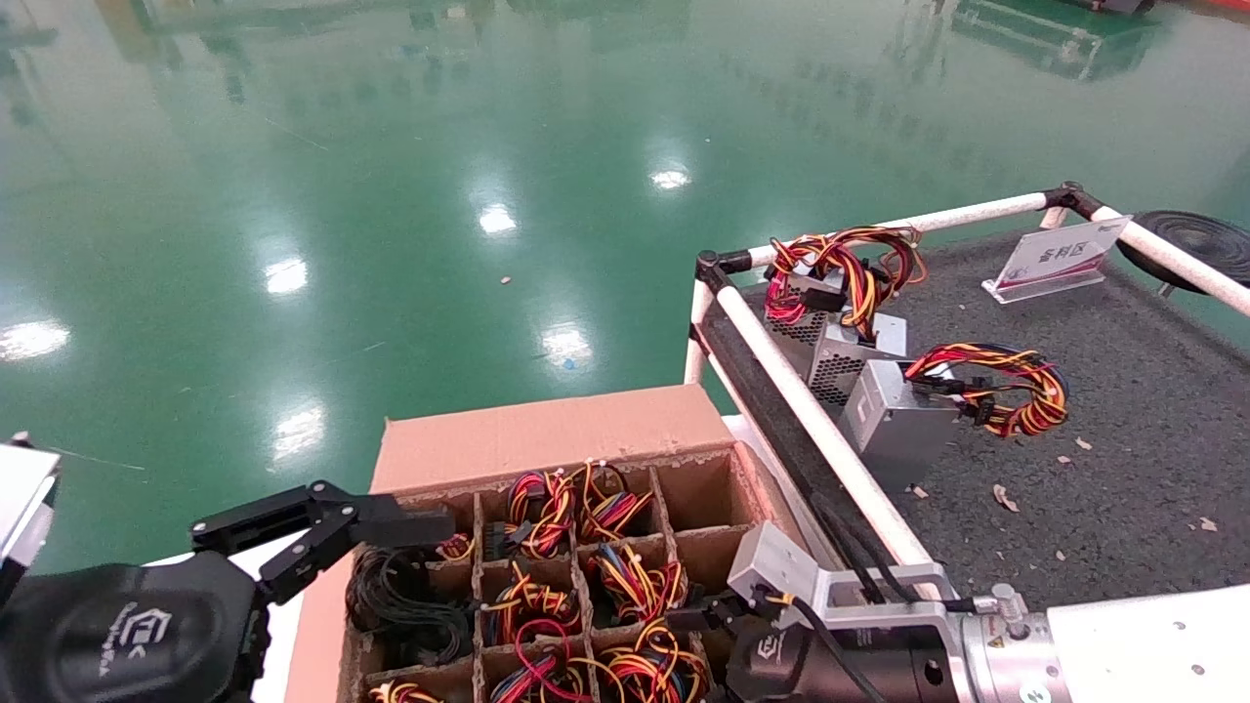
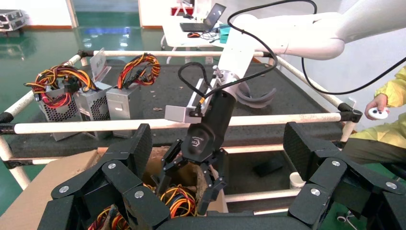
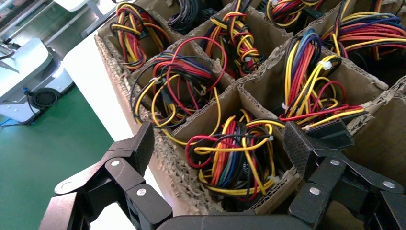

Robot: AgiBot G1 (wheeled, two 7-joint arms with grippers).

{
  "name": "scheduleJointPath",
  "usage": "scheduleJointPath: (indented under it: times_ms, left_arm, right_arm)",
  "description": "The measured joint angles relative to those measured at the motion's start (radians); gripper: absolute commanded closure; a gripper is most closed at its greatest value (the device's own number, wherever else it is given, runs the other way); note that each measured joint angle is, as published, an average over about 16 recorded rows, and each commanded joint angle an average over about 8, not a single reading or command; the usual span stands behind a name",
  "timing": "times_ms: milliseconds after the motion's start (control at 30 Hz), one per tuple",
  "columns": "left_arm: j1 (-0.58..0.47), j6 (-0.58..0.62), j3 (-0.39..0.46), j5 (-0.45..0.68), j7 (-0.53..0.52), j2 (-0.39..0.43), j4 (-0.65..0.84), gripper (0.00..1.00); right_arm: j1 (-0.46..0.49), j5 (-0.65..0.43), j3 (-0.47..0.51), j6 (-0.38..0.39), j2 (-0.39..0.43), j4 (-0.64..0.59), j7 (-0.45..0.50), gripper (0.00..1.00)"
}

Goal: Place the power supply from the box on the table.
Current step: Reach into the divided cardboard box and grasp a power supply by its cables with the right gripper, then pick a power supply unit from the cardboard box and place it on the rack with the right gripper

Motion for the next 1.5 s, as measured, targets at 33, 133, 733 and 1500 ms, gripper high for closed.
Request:
scheduleJointPath:
  times_ms: [33, 133, 733, 1500]
  left_arm:
    - [0.000, 0.000, 0.000, 0.000, 0.000, 0.000, 0.000, 0.00]
    - [0.000, 0.000, 0.000, 0.000, 0.000, 0.000, 0.000, 0.00]
    - [0.000, 0.000, 0.000, 0.000, 0.000, 0.000, 0.000, 0.00]
    - [0.000, 0.000, 0.000, 0.000, 0.000, 0.000, 0.000, 0.00]
  right_arm:
    - [0.002, -0.003, -0.001, 0.001, -0.002, -0.002, 0.001, 0.95]
    - [0.006, -0.009, -0.005, 0.003, -0.008, -0.008, 0.006, 1.00]
    - [0.010, -0.041, -0.020, 0.017, -0.015, -0.004, 0.025, 1.00]
    - [0.023, 0.009, 0.010, -0.009, 0.018, 0.013, 0.018, 1.00]
